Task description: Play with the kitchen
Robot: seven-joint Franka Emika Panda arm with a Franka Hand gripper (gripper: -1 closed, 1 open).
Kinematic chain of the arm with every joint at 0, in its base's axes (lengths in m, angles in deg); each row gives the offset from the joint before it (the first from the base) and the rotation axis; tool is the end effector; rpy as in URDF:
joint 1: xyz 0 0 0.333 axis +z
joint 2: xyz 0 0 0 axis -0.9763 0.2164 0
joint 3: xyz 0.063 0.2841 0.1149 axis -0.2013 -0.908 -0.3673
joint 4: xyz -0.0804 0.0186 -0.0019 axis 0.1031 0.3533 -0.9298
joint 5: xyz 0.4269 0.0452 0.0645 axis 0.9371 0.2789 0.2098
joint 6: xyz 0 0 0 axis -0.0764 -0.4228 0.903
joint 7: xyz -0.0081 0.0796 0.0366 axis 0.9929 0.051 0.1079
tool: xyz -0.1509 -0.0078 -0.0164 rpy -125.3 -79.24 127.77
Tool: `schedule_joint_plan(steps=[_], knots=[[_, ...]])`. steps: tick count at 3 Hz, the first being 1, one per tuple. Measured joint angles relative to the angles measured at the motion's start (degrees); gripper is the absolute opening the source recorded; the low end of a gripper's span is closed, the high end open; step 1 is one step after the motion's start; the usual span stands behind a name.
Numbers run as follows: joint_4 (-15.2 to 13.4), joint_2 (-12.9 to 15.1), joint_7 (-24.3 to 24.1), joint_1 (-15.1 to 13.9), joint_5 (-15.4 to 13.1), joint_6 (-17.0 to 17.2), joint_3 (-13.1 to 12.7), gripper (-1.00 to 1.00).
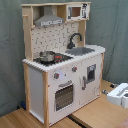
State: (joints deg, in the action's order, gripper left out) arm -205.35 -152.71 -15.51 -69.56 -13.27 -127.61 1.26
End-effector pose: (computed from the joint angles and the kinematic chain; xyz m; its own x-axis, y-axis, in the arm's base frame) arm 0.0920 0.4791 0.3423 -0.0528 0.6971 -0.7150 -0.0394 0.7140 0.6990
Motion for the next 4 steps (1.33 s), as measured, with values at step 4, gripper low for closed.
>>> schedule_joint_plan(steps=[4], knots=[[5.38, -0.20, 7.35, -17.31, -0.69, -7.22, 5.47, 1.00]])
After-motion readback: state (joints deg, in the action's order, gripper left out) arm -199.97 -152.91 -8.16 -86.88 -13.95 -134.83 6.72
